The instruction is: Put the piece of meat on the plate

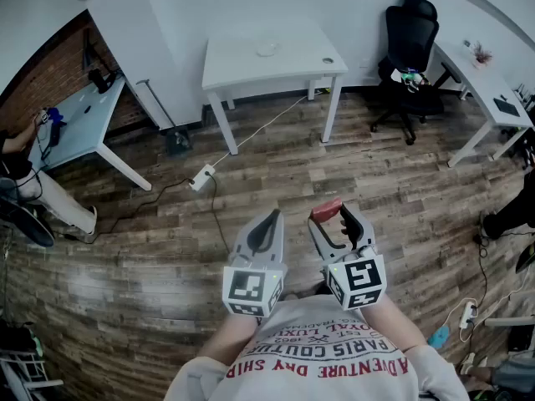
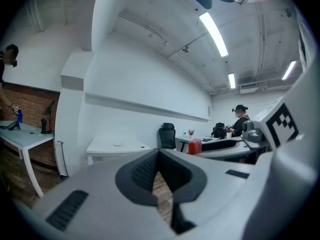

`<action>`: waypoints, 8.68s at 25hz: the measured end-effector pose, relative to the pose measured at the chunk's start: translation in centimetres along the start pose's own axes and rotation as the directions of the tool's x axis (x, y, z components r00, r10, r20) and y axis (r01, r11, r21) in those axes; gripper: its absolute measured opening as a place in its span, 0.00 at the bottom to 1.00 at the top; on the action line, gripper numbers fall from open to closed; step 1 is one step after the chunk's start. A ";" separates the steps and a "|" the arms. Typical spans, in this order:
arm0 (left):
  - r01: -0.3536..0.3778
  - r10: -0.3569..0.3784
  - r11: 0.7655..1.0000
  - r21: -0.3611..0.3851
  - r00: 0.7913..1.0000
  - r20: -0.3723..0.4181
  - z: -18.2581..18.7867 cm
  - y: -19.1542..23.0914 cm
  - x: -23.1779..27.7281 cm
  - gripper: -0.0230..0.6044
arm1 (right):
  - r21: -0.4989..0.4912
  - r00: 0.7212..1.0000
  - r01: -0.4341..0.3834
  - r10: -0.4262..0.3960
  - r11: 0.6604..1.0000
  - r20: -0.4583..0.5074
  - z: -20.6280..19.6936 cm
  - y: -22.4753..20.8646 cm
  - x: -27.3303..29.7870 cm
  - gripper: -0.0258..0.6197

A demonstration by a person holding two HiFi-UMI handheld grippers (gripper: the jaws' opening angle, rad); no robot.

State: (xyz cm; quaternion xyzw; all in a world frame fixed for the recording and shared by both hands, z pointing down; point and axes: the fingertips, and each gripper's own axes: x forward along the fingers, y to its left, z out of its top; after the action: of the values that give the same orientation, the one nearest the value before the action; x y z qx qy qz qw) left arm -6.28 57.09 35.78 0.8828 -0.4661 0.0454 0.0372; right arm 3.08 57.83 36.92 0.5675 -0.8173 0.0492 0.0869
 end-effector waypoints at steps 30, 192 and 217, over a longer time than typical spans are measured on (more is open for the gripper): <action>-0.035 0.034 0.997 -0.073 0.999 -0.013 -1.6 5.7 8.6 0.05 | 0.108 0.997 -0.079 0.080 0.991 0.000 0.0 -4.4 9.2 0.47; -0.170 0.127 0.976 -0.136 0.952 -0.278 2.1 58.3 86.3 0.05 | 0.154 0.931 -0.169 0.208 0.974 -0.298 10.0 -39.3 101.7 0.06; -0.115 0.111 0.992 -0.054 0.990 -0.082 9.8 56.9 84.4 0.05 | 0.034 0.995 -0.091 0.092 0.995 -0.044 17.3 -39.1 94.8 0.06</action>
State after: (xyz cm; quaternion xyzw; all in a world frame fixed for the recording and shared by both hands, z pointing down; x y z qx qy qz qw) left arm -5.42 -45.15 37.03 0.8511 -0.5146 0.0686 0.0786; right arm 5.90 -46.12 38.00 0.5294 -0.8395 0.0790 0.0938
